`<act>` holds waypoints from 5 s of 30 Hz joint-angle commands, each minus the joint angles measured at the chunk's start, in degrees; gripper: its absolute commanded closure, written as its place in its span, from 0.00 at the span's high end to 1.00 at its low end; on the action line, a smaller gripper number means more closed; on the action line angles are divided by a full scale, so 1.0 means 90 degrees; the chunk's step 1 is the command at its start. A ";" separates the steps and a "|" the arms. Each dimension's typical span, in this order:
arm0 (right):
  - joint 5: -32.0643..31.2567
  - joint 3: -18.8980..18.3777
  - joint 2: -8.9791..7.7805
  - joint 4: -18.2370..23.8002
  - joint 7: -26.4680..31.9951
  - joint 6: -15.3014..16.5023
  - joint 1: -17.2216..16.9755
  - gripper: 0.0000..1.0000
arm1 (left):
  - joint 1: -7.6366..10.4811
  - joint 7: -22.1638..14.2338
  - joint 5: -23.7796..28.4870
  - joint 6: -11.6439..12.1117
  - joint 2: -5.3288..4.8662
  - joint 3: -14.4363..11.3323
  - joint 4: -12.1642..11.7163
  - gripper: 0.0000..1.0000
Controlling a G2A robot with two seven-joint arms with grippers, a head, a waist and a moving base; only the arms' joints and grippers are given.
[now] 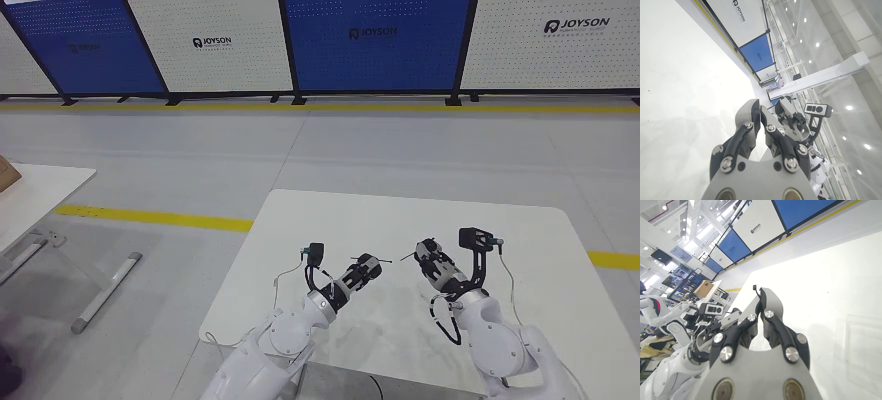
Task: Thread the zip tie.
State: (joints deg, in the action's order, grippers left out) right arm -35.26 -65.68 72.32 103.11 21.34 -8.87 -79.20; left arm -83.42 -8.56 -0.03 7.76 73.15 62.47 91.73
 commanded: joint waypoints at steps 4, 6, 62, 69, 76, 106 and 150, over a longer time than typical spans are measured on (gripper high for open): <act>-0.0003 0.0001 0.0000 0.0001 0.0000 -0.0001 0.0000 0.00 | 0.0000 0.0000 0.0000 0.0000 0.0000 0.0000 0.0000 0.00; -0.0003 0.0001 0.0000 0.0001 0.0000 -0.0001 0.0000 0.00 | 0.0000 0.0000 0.0000 0.0000 0.0000 0.0000 0.0000 0.00; 0.0020 0.0107 0.0052 -0.0189 0.0010 0.0116 0.0042 0.00 | 0.0060 -0.0447 0.0075 -0.0162 -0.0048 0.0079 0.0124 0.00; 0.0014 0.0125 0.0063 -0.0213 0.0020 0.0170 0.0051 0.00 | 0.0060 -0.0447 0.0075 -0.0162 -0.0048 0.0079 0.0124 0.00; 0.0044 0.0090 0.0070 -0.0191 -0.0060 0.0257 0.0012 0.00 | 0.0060 -0.0447 0.0075 -0.0162 -0.0048 0.0079 0.0124 0.00; 0.0032 0.0097 0.0112 -0.0185 0.0045 0.0216 0.0048 0.00 | 0.0060 -0.0447 0.0075 -0.0162 -0.0048 0.0079 0.0124 0.00; -0.0161 0.0006 0.0135 -0.0103 0.0049 0.0236 -0.0043 0.00 | 0.0060 -0.0447 0.0075 -0.0162 -0.0048 0.0079 0.0124 0.00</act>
State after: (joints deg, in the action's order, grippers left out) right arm -36.66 -65.64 73.53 102.11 21.74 -6.72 -79.56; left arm -82.88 -12.58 0.64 6.30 72.71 63.18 92.85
